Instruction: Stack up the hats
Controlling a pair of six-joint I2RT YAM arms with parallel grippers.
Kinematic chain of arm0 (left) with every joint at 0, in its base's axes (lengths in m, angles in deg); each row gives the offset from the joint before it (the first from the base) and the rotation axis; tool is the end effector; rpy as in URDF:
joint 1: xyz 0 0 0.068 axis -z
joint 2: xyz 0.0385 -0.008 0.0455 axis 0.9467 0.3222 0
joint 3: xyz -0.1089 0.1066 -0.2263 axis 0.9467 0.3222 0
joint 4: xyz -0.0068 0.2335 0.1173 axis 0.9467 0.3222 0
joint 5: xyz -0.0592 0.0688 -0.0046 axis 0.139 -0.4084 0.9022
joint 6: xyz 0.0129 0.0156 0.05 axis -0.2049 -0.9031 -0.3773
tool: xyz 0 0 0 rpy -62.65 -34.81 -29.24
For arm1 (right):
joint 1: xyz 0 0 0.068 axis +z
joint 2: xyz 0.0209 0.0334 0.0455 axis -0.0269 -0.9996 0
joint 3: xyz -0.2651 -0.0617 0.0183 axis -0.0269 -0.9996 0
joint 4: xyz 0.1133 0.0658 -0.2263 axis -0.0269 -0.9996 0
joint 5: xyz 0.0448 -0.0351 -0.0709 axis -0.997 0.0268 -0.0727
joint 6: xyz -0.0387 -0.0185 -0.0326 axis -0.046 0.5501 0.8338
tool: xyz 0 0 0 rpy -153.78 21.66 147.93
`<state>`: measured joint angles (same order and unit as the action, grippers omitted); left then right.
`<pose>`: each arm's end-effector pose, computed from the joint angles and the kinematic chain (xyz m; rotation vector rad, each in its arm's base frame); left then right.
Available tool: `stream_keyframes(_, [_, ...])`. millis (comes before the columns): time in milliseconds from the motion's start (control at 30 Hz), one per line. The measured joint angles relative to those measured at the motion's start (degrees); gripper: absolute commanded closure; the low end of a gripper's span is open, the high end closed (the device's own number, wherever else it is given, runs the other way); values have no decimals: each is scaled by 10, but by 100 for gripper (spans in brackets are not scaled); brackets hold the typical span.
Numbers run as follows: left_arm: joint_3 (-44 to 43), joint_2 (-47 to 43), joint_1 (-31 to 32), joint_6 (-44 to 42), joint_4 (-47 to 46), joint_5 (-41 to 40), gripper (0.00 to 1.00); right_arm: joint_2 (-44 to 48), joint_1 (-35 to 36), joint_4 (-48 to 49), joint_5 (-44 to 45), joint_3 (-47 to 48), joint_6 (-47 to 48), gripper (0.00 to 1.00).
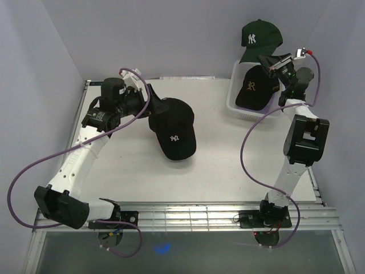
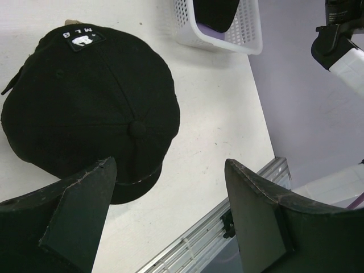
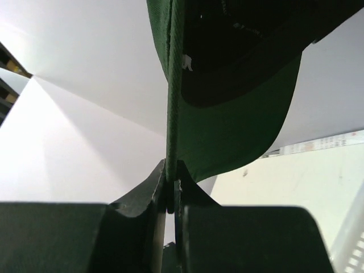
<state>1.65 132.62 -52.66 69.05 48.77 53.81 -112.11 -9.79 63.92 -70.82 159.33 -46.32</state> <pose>0.2594 -0.1028 0.3939 0.0615 2.1638 -0.9553 0.4654 -0.0711 0.3224 0.4143 1.2904 1.4067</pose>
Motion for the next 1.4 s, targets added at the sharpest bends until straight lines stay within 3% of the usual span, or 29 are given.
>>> stream_keyframes(267, [-81, 10, 0, 29, 2, 10, 13, 87, 34, -1, 3, -23, -52, 92])
stream_keyframes(567, [-198, 18, 0, 74, 5, 23, 13, 227, 178, 7, 33, -109, -94, 92])
stream_keyframes(867, [-211, 4, 0, 110, 10, 24, 13, 225, 319, 40, 66, -216, -150, 92])
stream_keyframes(1067, [-238, 2, 0, 113, 26, 23, 13, 179, 390, 119, 85, -257, -197, 92])
stream_keyframes(1400, [-238, -1, 0, 110, 36, 17, 13, 194, 425, 161, 111, -377, -208, 92])
